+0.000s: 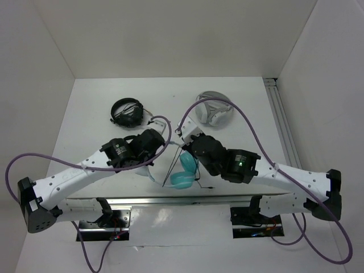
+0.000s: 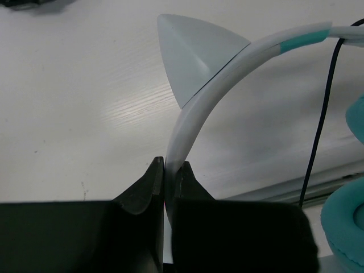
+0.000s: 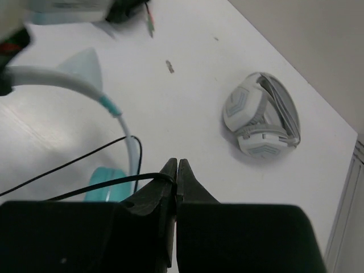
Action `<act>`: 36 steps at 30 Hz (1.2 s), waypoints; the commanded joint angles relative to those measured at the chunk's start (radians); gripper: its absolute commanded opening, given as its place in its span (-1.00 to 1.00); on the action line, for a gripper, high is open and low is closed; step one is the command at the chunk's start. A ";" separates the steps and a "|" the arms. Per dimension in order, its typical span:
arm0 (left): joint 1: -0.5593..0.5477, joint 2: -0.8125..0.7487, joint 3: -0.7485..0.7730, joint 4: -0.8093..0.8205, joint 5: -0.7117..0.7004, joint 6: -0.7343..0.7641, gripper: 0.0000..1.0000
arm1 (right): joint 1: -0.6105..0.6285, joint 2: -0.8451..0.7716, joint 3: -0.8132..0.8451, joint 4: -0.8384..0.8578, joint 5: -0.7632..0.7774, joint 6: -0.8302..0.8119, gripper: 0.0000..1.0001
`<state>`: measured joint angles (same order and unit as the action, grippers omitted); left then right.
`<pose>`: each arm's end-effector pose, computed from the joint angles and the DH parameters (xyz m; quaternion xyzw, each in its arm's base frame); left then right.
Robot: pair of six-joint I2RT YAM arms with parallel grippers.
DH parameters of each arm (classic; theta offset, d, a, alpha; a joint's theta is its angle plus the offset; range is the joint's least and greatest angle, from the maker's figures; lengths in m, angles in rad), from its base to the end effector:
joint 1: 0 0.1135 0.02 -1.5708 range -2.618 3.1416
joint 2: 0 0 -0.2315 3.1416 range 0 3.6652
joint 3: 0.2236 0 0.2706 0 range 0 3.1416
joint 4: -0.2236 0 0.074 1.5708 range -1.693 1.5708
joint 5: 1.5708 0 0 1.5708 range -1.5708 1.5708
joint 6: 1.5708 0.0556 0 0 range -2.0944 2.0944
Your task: Wrap the headphones
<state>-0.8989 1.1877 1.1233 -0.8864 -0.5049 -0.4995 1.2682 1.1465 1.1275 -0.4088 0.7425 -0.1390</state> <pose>0.1903 -0.1961 0.2713 0.1083 0.9189 -0.0081 0.3792 0.1236 0.2697 0.3318 -0.3575 0.7246 0.0119 0.5891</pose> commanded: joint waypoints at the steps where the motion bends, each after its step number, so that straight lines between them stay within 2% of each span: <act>1: -0.064 -0.049 -0.003 0.015 0.106 0.079 -1.00 | -0.130 -0.085 -0.012 0.085 -0.020 -0.050 -1.00; 6: -0.152 -0.069 -0.003 -0.006 0.181 0.099 -1.00 | -0.352 -0.076 -0.003 0.085 -0.150 -0.102 -1.00; 8: -0.163 -0.094 -0.003 0.010 0.271 0.124 -1.00 | -0.414 -0.076 0.008 0.117 -0.218 -0.102 -1.00; 10: -0.163 -0.105 -0.013 0.023 0.340 0.144 -1.00 | -0.440 -0.076 0.008 0.126 -0.258 -0.111 -1.00; 13: -0.163 -0.132 -0.004 0.033 0.351 0.154 -1.00 | -0.460 -0.045 0.008 0.126 -0.340 -0.111 -1.00; 19: -0.163 -0.090 0.041 -0.039 0.180 0.085 -1.00 | -0.415 -0.068 0.028 0.129 -0.474 -0.060 -1.00; 28: -0.163 -0.089 0.050 0.014 0.269 0.105 -1.00 | -0.392 -0.056 0.046 0.108 -0.496 -0.091 -1.00; 33: -0.163 -0.065 0.099 -0.069 0.085 -0.011 -1.00 | -0.382 -0.102 0.012 0.142 -0.496 -0.068 -1.00; 34: -0.163 -0.065 0.110 -0.094 0.004 -0.042 -1.00 | -0.368 -0.129 0.000 0.154 -0.480 -0.056 -1.00; 36: -0.150 -0.037 0.148 -0.149 -0.067 -0.146 -1.00 | -0.343 -0.155 0.000 0.154 -0.445 -0.056 -1.00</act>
<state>-1.0454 1.1355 1.1969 -0.9268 -0.4618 -0.5358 0.9066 1.0683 1.1049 -0.3939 0.2066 -0.2062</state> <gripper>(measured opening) 0.129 0.023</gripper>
